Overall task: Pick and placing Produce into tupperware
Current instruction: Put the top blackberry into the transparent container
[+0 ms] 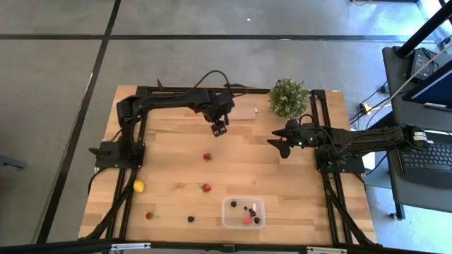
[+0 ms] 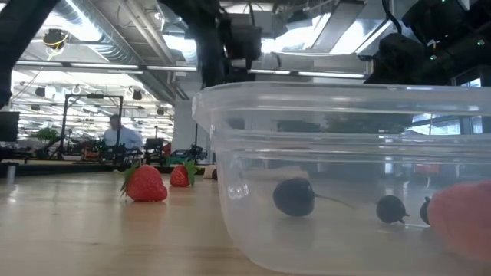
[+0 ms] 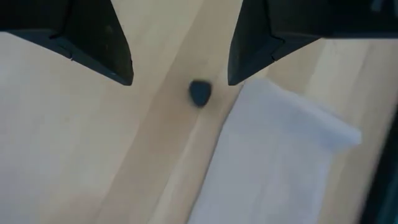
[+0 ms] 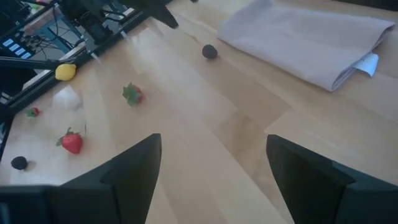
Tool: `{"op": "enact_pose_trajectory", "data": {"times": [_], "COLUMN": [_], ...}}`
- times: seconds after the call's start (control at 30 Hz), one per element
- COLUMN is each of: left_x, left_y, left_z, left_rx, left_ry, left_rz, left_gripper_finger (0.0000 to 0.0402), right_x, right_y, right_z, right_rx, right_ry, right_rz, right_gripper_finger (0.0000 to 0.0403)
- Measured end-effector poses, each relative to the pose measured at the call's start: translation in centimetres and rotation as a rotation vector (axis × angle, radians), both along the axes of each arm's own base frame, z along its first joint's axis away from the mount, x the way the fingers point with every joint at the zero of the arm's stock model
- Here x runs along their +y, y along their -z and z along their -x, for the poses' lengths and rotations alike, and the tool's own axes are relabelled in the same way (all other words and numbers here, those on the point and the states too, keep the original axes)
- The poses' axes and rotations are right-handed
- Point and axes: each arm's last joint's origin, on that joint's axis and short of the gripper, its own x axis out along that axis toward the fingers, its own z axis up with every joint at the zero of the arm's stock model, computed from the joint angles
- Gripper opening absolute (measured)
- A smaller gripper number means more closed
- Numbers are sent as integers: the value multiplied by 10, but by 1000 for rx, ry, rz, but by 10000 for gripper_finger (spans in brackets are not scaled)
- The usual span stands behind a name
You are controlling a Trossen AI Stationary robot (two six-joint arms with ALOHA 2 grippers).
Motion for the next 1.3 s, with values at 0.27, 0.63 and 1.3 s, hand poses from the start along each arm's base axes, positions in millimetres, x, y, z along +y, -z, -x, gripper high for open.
{"op": "enact_pose_trajectory", "data": {"times": [0.27, 0.63, 1.3], "left_x": [15, 16, 18], "left_y": [48, 86, 87], "left_z": [-5, -16, -21], "left_rx": [185, 255, 204], "left_ry": [49, 103, 101], "left_rz": [1, 0, 0], "left_gripper_finger": [244, 234, 234], "right_x": [0, 0, 0], "right_y": [0, 0, 1], "right_z": [0, 0, 0], "right_rx": [4, 4, 8], "right_ry": [4, 5, 2], "right_rz": [-1, -5, 0], "right_gripper_finger": [291, 291, 291]}}
